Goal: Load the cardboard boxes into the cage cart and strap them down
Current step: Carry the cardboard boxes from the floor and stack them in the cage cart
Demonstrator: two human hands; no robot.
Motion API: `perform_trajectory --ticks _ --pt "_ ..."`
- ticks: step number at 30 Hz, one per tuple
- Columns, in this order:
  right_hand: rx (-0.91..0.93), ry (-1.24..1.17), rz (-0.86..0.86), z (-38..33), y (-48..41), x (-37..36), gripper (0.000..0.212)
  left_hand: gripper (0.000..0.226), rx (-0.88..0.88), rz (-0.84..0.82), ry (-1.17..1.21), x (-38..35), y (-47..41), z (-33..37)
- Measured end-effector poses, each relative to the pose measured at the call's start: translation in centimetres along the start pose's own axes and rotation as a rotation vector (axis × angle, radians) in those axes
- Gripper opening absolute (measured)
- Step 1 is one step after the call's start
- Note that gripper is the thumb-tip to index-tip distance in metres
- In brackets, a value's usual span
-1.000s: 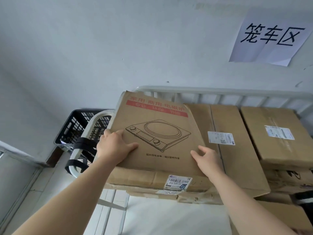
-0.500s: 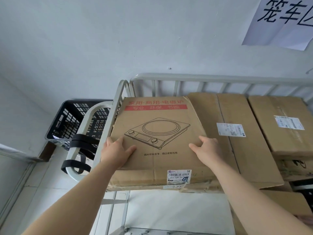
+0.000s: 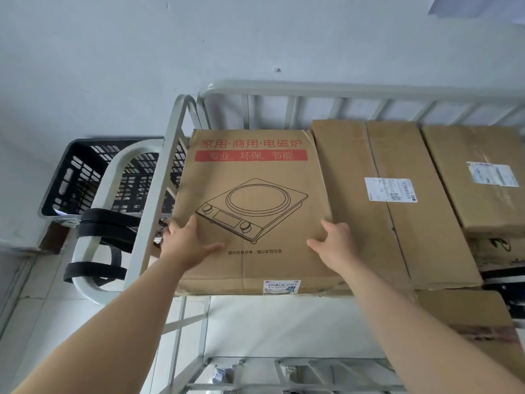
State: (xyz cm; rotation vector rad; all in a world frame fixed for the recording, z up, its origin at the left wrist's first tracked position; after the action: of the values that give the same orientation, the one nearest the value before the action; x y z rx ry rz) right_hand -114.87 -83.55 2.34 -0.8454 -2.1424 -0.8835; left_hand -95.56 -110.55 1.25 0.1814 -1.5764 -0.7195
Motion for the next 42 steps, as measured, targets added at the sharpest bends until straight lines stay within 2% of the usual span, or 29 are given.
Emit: perform_trajectory --ticks 12,21,25,29,32,38,42 --pt "0.049 0.202 -0.01 1.7 -2.1 -4.1 0.064 0.128 0.016 -0.045 0.022 -4.5 -3.9 0.2" --pt "0.103 0.332 0.026 1.6 -1.6 -5.3 0.055 0.125 0.008 -0.017 -0.027 -5.5 -3.5 0.5" --pt "0.143 0.328 0.063 0.9 -1.4 -3.9 0.044 0.107 -0.029 0.056 -0.077 -4.8 -2.2 1.1" --pt "0.217 0.291 0.119 -1.0 -0.5 -1.5 0.039 0.072 -0.115 0.207 -0.102 -3.0 0.5 1.8" --pt "0.325 0.314 0.168 -3.3 0.3 1.0 0.033 0.051 -0.188 0.29 -0.029 -0.8 3.7 2.4" --pt "0.541 0.368 0.189 -8.7 2.6 5.6 0.043 0.03 -0.262 0.471 0.196 5.0 11.5 1.8" --pt "0.676 0.344 0.204 -13.0 4.7 7.0 0.046 0.023 -0.218 0.549 0.286 7.8 15.4 -1.1"
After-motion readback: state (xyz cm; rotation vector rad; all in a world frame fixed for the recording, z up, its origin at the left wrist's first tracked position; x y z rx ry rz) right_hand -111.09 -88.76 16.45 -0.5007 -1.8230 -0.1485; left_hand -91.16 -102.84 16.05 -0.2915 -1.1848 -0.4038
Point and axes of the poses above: each hand's wrist, its own y-axis away from the middle knuckle, its own x-axis out of the back of the hand, z = x × y, the point moved 6 cm from there along -y, towards the middle knuckle, and after that the axes turned 14 degrees about x, right-handed, at the moved point
